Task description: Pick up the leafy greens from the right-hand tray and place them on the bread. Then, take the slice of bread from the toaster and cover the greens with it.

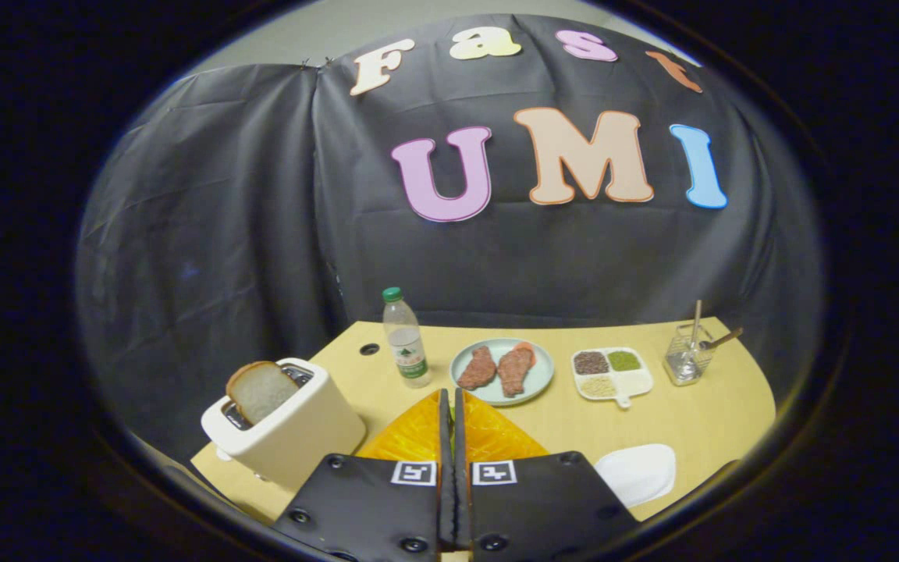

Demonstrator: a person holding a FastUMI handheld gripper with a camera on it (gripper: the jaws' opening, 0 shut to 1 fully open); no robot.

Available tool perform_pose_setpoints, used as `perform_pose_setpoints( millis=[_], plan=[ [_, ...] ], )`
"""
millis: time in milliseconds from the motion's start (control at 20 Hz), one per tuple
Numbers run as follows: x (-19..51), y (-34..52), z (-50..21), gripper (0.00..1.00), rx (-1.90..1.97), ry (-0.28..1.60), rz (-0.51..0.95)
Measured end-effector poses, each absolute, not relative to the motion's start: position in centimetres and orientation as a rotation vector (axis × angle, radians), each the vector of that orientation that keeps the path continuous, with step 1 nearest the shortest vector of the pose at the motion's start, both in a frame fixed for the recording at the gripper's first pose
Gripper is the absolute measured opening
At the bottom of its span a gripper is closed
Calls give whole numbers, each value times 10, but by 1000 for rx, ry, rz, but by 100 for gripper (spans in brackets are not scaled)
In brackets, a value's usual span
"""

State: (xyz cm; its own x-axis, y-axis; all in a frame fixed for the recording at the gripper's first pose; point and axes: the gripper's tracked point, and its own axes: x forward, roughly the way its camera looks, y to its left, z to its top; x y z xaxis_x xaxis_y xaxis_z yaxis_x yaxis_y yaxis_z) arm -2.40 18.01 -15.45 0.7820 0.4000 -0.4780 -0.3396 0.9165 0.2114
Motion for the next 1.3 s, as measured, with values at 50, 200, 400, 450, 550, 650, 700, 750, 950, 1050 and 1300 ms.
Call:
perform_pose_setpoints(
  millis=[50, 200, 400, 450, 550, 650, 700, 750, 950, 1050, 1300],
  plan=[
    [-27, 188, -157, 3, 129, 547, 407],
    [-35, 209, -159, 3, 182, 556, 427],
    [-38, 213, -180, 3, 287, 585, 426],
    [-39, 207, -187, 3, 319, 605, 410],
    [-38, 186, -206, 3, 360, 640, 360],
    [-36, 162, -224, 3, 362, 667, 314],
    [-36, 151, -233, 3, 357, 681, 295],
    [-35, 142, -241, 3, 349, 696, 281],
    [-36, 115, -276, 3, 300, 746, 228],
    [-40, 108, -295, 3, 273, 783, 215],
    [-53, 93, -339, 4, 176, 862, 180]
  ],
)
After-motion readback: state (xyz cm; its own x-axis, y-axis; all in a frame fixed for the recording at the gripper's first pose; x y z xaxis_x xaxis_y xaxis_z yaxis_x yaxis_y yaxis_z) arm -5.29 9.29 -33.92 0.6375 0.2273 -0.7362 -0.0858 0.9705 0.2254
